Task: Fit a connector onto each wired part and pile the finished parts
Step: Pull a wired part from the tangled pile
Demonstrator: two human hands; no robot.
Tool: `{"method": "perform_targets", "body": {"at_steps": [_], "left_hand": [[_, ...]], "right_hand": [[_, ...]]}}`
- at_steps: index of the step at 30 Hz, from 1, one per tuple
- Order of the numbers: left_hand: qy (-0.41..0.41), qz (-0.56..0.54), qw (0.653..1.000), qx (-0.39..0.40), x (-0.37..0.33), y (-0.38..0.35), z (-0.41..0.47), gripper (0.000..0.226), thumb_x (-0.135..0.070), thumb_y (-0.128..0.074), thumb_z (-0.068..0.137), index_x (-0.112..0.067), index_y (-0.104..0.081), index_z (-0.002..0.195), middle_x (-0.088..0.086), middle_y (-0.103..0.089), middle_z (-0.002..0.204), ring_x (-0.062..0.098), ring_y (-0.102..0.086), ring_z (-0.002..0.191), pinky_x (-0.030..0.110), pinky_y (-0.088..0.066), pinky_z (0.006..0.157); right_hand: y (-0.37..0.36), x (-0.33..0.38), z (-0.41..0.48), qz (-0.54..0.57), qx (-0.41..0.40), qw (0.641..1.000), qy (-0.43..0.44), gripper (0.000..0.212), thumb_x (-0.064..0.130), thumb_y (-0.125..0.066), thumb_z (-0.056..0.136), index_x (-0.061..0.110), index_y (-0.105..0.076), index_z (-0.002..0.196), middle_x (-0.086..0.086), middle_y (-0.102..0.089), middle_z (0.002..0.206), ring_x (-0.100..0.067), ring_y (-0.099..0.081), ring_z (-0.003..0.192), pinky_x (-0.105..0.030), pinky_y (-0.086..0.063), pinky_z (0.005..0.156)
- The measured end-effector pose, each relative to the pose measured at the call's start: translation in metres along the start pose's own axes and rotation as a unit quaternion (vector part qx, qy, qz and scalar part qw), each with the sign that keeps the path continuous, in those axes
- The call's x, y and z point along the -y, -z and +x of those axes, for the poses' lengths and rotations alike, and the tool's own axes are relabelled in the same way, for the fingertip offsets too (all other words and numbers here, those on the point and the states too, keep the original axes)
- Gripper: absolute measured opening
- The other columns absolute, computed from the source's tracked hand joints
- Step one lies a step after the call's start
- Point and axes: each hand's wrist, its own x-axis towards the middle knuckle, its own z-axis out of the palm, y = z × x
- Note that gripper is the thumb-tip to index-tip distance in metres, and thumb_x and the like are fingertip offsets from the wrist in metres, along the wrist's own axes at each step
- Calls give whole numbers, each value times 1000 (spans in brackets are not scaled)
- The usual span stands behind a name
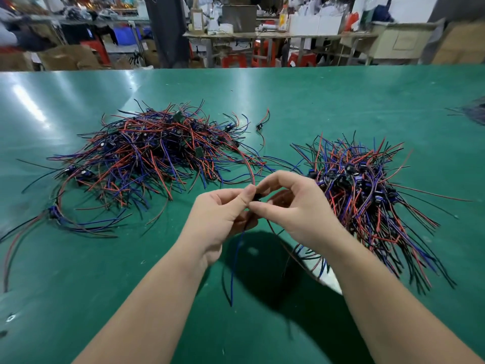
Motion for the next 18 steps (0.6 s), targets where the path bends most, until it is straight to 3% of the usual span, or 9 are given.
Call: {"method": "perform_targets", "body": {"at_steps": [2,6,8,10,11,13,16,18], "left_hand": [[-7,7,1000,5,0,1,1,25,-30,-67,71,-6,-73,79,7,-69,67,11,-63,54,23,-56,55],[-20,47,997,58,-2,1,0,18,-27,-62,84,-15,-74,88,2,-75,86,11,-69,82,25,-56,71],[-75,147,986,10,-2,7,4,14,-18,-60,92,-22,-74,90,-6,-73,87,2,-63,78,17,-50,70],[-153,339,922,-105,-2,20,12,17,-17,-60,91,-27,-72,97,-8,-66,93,-3,-56,70,9,-41,68],[-172,428,874,-155,-3,28,14,20,-18,-60,90,-29,-70,103,-7,-62,105,0,-57,83,8,-38,77],[-156,524,810,-211,-1,41,20,32,-22,-60,87,-30,-62,119,2,-44,136,17,-42,124,25,-29,103],[-65,597,762,-241,4,50,26,52,-32,-60,86,-32,-44,136,16,-10,156,30,-9,143,45,-13,114],[1,637,731,-243,7,55,31,57,-39,-57,86,-31,-38,139,21,-2,157,33,0,145,49,-4,115]], "right_hand": [[-6,0,0,-12,-54,998,18,18,14,-82,73,20,-66,78,4,-69,76,-9,-59,61,-24,-50,61],[0,3,1,-14,-168,985,37,13,13,-77,77,21,-67,76,4,-70,72,-14,-66,64,-31,-54,64],[15,6,3,16,-262,964,43,12,13,-74,79,23,-67,80,-1,-70,79,-23,-69,67,-39,-57,65],[38,5,5,-21,-370,927,58,9,18,-72,80,23,-66,84,-9,-69,88,-24,-70,70,-44,-58,70],[51,2,5,-70,-417,904,62,7,22,-71,80,24,-66,85,-9,-68,91,-24,-69,71,-43,-57,73],[75,-4,4,-198,-470,860,38,10,25,-69,79,21,-69,88,-6,-66,92,-26,-67,78,-41,-53,81],[96,-15,5,-312,-350,876,-110,16,20,-67,81,13,-73,92,-12,-70,91,-32,-65,90,-33,-48,83],[95,-21,5,-354,-267,876,-189,20,20,-65,83,9,-74,97,-17,-71,95,-33,-63,95,-33,-46,81]]}}
